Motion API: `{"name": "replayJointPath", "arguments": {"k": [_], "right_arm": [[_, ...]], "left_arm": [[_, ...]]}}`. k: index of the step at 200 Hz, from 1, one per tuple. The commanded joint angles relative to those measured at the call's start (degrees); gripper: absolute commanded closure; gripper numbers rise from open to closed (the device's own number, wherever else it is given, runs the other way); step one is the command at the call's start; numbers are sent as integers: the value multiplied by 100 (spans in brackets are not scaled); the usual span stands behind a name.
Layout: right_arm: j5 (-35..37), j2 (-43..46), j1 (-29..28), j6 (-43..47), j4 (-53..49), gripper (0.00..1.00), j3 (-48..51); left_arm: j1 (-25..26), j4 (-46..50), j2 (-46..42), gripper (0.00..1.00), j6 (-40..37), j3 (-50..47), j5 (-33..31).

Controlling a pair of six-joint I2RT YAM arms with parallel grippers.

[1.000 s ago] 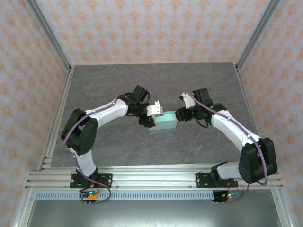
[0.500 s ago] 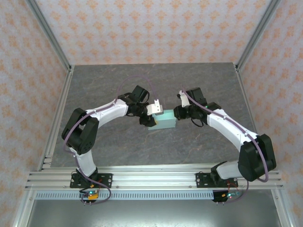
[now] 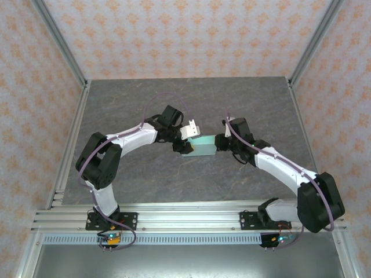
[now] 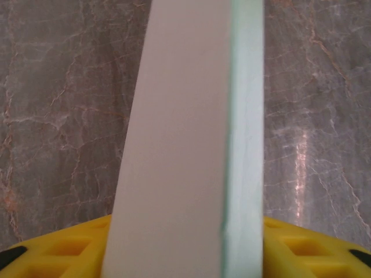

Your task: Fold the paper box

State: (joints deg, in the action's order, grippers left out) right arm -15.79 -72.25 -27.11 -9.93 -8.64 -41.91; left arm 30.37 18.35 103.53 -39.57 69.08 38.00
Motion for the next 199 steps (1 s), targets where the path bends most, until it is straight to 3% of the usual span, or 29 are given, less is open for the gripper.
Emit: {"name": "replayJointPath", "arguments": {"k": [1, 36, 93, 147, 199], "right_arm": [[394, 134, -13, -112, 256, 87, 278], [537, 186, -13, -346, 72, 89, 69], [720, 193, -14, -316, -478, 89, -512], [942, 150, -21, -320, -602, 89, -631], [1505, 15, -61, -453, -783, 90, -655]], "left_arm": [[19, -353, -351, 42, 300, -251, -296], [19, -1350, -1362, 26, 1269, -1050, -433], [-58, -2382, -2911, 17, 2477, -2386, -1452], [21, -3899, -2625, 38, 4190, -2820, -2117], [273, -3711, -2157, 42, 3866, -2293, -1760]]}}
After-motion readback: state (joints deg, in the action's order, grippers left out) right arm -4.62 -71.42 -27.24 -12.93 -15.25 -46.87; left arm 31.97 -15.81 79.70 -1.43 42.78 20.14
